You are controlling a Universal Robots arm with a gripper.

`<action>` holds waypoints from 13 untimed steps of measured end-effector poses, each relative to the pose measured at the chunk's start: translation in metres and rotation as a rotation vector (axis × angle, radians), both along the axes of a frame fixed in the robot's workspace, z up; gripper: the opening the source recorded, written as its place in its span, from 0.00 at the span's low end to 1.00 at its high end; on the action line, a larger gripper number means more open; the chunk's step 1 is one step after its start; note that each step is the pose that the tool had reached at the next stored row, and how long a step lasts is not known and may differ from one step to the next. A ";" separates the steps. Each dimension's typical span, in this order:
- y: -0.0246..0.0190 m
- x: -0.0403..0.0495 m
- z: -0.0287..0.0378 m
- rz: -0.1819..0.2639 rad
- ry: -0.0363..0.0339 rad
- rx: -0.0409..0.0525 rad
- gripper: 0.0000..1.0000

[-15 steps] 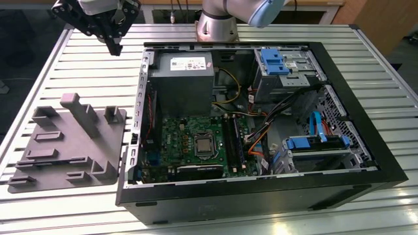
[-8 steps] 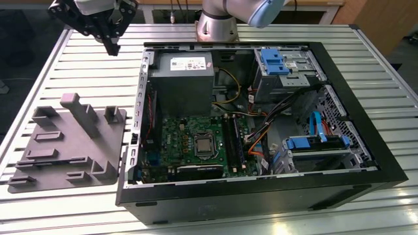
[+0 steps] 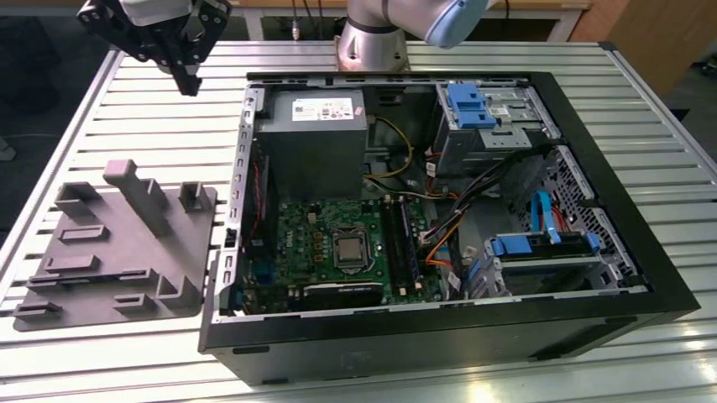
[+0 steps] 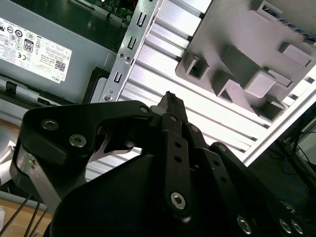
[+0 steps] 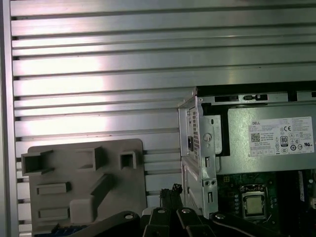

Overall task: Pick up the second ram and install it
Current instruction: 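Reach for the second ram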

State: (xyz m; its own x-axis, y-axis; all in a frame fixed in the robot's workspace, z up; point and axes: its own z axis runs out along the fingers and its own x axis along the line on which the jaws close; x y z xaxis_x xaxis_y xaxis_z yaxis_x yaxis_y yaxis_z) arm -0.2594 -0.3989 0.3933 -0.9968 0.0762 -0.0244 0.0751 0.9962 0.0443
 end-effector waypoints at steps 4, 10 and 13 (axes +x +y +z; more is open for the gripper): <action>0.0000 -0.0025 0.0000 0.000 0.0000 0.0001 0.11; 0.0000 -0.0067 0.0000 0.000 0.0000 0.0000 0.11; 0.0000 -0.0087 0.0000 0.000 0.0000 0.0000 0.11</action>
